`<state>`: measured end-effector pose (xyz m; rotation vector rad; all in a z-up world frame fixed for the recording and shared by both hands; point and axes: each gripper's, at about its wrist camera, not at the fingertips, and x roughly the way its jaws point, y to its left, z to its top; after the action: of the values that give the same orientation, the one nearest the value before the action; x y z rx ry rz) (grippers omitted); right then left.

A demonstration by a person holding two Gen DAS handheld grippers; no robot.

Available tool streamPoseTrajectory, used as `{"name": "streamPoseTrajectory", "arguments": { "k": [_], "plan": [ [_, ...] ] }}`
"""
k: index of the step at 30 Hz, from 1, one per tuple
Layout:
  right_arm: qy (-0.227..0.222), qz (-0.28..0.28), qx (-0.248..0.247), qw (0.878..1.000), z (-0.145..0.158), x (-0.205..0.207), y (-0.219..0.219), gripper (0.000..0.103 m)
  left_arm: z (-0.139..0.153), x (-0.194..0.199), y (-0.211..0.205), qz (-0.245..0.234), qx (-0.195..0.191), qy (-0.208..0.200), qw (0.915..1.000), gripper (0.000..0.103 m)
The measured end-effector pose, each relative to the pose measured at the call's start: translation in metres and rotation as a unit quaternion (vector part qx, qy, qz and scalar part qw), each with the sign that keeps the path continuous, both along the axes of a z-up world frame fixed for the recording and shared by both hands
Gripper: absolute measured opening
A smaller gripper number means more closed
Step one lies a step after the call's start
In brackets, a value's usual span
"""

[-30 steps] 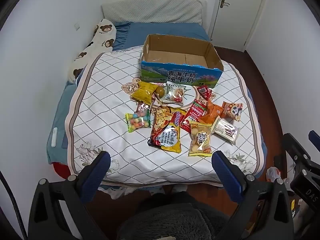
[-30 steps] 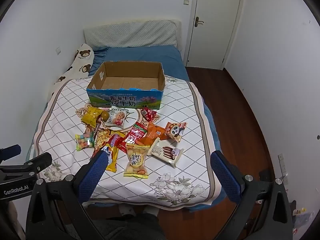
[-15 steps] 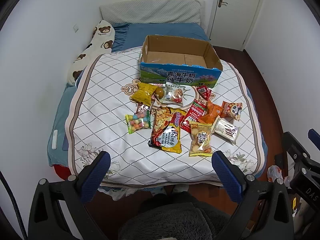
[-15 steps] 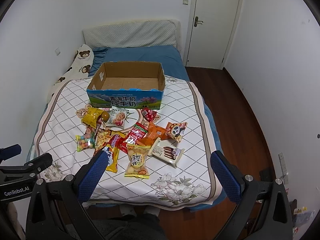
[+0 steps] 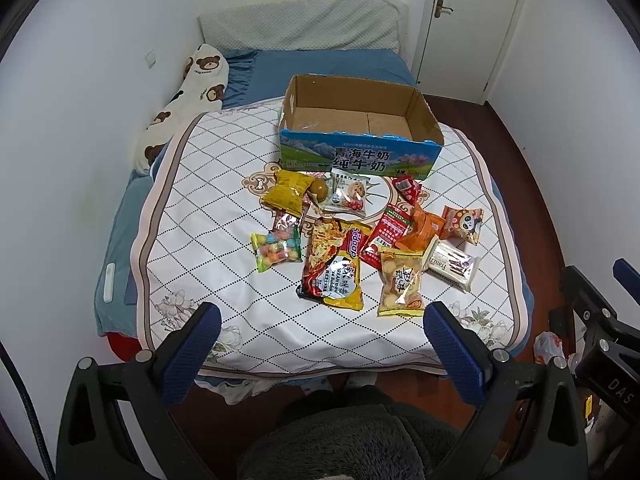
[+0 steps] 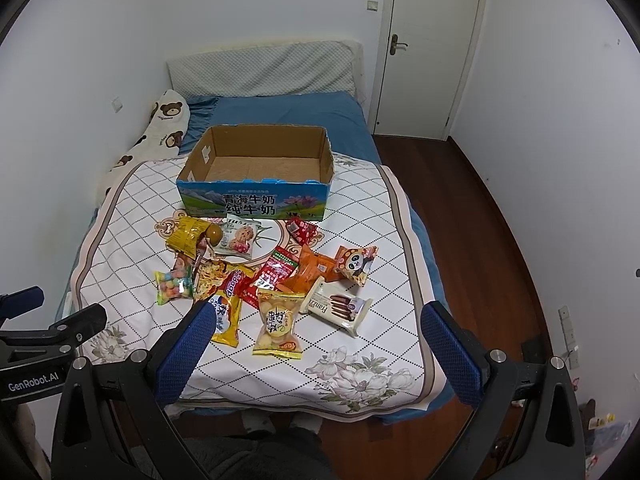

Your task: Organize snacks

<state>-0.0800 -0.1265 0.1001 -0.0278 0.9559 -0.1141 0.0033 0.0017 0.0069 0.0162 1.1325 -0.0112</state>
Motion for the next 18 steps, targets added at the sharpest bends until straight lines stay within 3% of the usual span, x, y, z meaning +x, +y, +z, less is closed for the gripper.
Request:
{"name": "streamPoseTrajectory", "arguments": {
  "k": [18],
  "plan": [
    [-0.002,0.001,0.006,1.0,0.0025,-0.0032,-0.0019,0.103,0.0014,-0.0008,0.0009,0.0,-0.001,0.001,1.0,0.103]
  ]
}}
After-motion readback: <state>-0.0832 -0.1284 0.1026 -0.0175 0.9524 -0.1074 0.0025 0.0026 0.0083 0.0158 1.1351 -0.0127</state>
